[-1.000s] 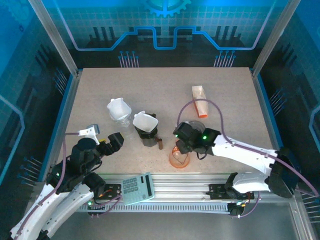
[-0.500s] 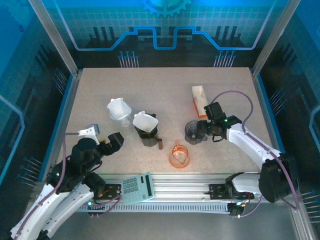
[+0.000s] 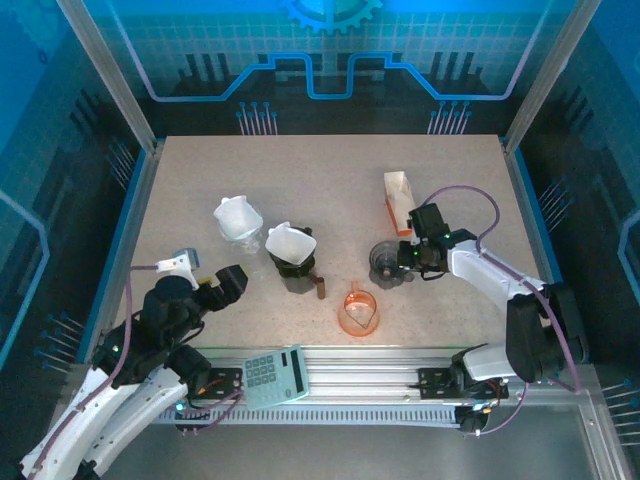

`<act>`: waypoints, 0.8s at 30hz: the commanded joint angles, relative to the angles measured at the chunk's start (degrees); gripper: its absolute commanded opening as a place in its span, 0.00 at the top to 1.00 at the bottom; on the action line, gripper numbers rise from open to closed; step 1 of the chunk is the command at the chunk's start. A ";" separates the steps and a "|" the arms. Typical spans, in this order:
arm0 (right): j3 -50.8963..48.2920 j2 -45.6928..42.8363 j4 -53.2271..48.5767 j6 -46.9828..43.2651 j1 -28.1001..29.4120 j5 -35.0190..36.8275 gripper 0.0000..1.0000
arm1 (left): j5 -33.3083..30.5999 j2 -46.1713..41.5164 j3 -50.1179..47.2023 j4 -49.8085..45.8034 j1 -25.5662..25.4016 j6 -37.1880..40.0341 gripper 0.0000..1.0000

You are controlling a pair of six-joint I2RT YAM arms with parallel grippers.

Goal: Place the coffee filter in the dripper

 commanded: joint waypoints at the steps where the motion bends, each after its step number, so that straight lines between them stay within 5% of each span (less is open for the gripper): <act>1: -0.54 -2.75 -0.27 -0.46 -0.72 -1.39 0.87 | 0.25 0.35 0.35 -0.06 0.38 0.15 0.01; 11: 1.96 -16.78 -10.89 -1.43 1.14 -3.58 0.95 | -0.13 0.46 0.50 -0.03 0.39 0.68 0.01; 24: 11.84 -22.12 -28.48 3.10 14.56 -13.15 0.95 | 0.28 0.57 -0.11 0.60 0.39 -0.10 0.01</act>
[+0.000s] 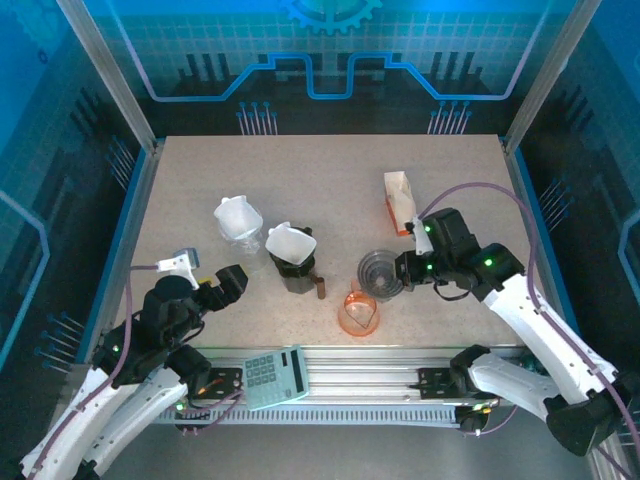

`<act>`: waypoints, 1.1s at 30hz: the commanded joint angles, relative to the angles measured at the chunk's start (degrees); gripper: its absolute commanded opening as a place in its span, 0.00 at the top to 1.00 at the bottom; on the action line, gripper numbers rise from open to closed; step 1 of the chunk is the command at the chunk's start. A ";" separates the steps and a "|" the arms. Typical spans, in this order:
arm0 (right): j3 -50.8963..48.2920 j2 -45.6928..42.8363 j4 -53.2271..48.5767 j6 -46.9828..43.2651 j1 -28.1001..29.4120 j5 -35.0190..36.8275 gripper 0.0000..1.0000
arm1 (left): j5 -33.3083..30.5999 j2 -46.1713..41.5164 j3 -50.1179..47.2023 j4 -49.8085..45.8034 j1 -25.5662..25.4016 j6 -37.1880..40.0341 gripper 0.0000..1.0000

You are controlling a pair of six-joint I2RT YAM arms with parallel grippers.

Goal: Place the coffee filter in the dripper

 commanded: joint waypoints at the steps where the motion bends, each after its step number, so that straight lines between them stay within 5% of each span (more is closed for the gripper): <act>1: 1.20 1.73 -4.07 3.13 3.45 -5.47 0.95 | 0.41 0.58 -0.19 0.56 0.38 -0.21 0.01; 7: 0.45 5.65 -0.29 4.39 8.18 -4.83 0.95 | 0.48 0.53 0.11 0.37 0.37 -0.02 0.01; 23: -3.13 8.63 2.81 3.43 9.08 -1.13 0.90 | 0.52 0.58 -0.06 0.43 0.34 0.10 0.01; 33: -3.75 7.45 3.12 3.78 9.07 -0.55 0.37 | 0.66 0.58 -0.10 0.43 0.37 0.10 0.01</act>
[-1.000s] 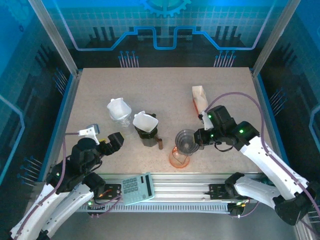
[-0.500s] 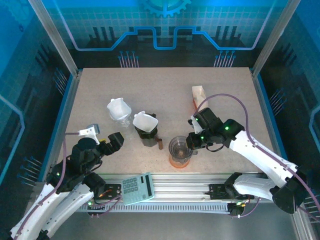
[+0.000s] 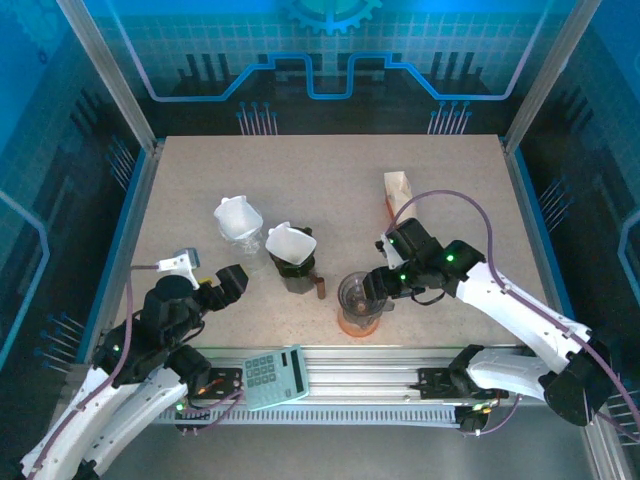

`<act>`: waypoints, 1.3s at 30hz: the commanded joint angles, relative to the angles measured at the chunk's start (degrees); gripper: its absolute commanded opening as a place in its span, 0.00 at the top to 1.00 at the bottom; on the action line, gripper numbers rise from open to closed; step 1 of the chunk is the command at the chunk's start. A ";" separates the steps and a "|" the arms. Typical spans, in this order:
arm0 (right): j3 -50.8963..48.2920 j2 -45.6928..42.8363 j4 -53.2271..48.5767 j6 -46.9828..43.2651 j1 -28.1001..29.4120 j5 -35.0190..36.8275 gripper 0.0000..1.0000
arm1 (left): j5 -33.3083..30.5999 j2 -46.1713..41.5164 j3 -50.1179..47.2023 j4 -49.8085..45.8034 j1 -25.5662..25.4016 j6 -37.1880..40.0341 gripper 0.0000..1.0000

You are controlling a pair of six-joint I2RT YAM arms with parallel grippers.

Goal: Place the coffee filter in the dripper

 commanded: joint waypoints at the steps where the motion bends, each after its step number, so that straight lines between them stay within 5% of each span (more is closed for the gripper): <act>1: -0.71 -1.15 0.30 0.35 0.59 0.46 0.34 | 0.62 0.28 -0.13 0.50 0.37 0.03 0.01; 10: 4.73 -4.19 -0.31 -2.18 -2.10 7.47 0.22 | 1.48 0.31 0.16 0.90 0.38 0.85 0.01; 17: 7.57 -1.44 8.05 -4.13 -8.25 10.83 0.21 | 1.47 0.45 0.51 1.07 0.38 1.01 0.01; 23: 11.38 7.89 15.39 -9.22 -13.18 20.03 0.29 | 1.78 1.18 0.42 1.00 0.36 0.79 0.01; 39: 29.26 33.37 15.67 -19.86 -20.00 25.55 0.58 | 2.11 1.70 0.16 0.94 0.34 0.59 0.01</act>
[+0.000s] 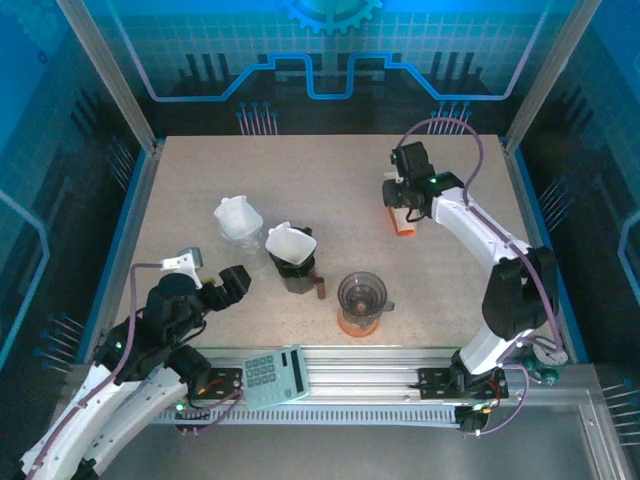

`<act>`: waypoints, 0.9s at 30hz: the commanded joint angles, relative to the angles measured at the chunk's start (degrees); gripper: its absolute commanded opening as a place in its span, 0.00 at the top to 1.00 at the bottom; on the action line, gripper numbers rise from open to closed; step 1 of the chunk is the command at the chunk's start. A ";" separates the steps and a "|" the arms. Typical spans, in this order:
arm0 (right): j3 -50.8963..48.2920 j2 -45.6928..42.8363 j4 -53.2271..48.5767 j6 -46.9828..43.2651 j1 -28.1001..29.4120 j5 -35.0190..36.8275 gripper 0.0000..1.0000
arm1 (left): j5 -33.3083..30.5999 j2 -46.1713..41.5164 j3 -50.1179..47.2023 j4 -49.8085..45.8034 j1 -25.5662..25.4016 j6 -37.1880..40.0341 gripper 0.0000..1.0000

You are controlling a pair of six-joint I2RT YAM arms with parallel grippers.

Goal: Place the coffee filter in the dripper

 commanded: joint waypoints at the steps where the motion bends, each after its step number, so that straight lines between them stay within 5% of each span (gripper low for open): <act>1: 4.45 3.55 -2.09 -3.55 -1.51 2.26 0.58 | 0.52 0.50 0.19 0.80 0.34 0.48 0.01; 27: 5.97 13.29 -0.59 -0.73 -3.44 -1.54 0.71 | 0.07 0.43 -0.10 0.55 0.38 0.12 0.01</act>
